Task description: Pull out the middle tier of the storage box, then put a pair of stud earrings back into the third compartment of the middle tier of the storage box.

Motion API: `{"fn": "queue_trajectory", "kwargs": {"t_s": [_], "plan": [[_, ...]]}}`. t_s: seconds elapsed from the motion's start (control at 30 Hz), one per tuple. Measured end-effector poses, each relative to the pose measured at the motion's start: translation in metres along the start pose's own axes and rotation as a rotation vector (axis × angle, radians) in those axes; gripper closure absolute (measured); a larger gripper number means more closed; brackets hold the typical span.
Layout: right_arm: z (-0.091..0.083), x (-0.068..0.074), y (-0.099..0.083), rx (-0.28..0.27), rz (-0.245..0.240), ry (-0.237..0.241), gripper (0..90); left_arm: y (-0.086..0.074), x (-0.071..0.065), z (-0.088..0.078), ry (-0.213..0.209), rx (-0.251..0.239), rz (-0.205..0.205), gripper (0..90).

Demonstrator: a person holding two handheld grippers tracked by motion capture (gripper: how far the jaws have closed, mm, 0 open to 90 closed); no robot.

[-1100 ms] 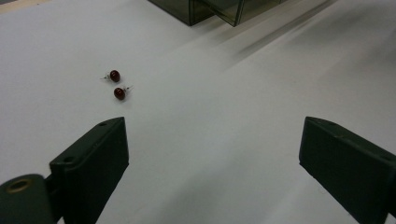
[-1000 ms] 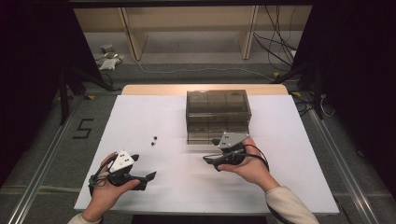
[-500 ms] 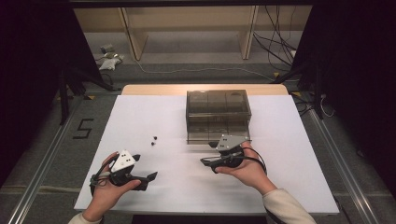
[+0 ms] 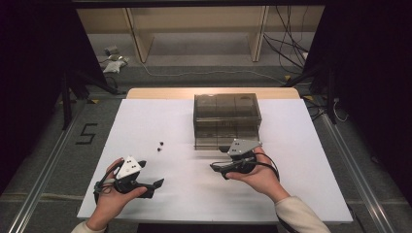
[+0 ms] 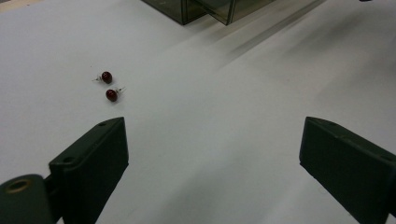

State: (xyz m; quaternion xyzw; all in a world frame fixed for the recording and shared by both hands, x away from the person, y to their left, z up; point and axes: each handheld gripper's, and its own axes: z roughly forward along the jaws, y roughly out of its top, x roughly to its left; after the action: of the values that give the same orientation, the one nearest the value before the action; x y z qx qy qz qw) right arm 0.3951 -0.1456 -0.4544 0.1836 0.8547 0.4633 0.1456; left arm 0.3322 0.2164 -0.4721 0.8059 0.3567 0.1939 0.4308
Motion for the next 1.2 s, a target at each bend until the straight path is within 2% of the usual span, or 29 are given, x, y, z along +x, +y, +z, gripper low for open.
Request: {"fn": "queue_trajectory", "kwargs": {"t_s": [0.33, 0.43, 0.67, 0.83, 0.87, 0.9, 0.97, 1.0, 1.03, 1.2], "plan": [[-0.001, 0.000, 0.005, -0.037, 0.011, 0.000, 31.9, 0.000, -0.001, 0.002, -0.005, 0.001, -0.011, 8.1], [0.003, 0.000, 0.007, -0.048, 0.023, 0.005, 32.7, -0.001, 0.001, 0.002, -0.007, 0.006, -0.014, 8.1], [0.020, 0.009, 0.023, -0.076, 0.008, 0.032, 34.5, -0.001, -0.001, 0.002, -0.009, 0.016, -0.016, 8.1], [0.040, 0.017, 0.036, -0.074, -0.004, 0.066, 35.8, -0.002, 0.001, 0.004, -0.003, 0.034, -0.021, 8.0], [0.049, 0.019, 0.042, -0.072, -0.011, 0.075, 36.2, -0.001, 0.001, 0.004, 0.001, 0.031, -0.029, 8.1], [0.049, 0.019, 0.042, -0.072, -0.011, 0.075, 36.2, -0.001, 0.000, 0.005, 0.003, 0.027, -0.031, 8.1], [0.064, 0.020, 0.055, -0.082, -0.009, 0.088, 37.2, -0.001, -0.001, 0.005, 0.001, 0.037, -0.023, 8.2], [0.064, 0.020, 0.055, -0.082, -0.009, 0.088, 37.2, -0.001, -0.002, 0.005, 0.001, 0.044, -0.019, 8.2], [0.075, 0.022, 0.062, -0.069, -0.018, 0.093, 37.4, -0.001, -0.002, 0.005, 0.001, 0.047, -0.017, 8.2], [0.099, 0.023, 0.079, -0.025, -0.036, 0.103, 37.8, -0.003, -0.001, 0.006, -0.002, 0.051, -0.025, 8.2]]}}
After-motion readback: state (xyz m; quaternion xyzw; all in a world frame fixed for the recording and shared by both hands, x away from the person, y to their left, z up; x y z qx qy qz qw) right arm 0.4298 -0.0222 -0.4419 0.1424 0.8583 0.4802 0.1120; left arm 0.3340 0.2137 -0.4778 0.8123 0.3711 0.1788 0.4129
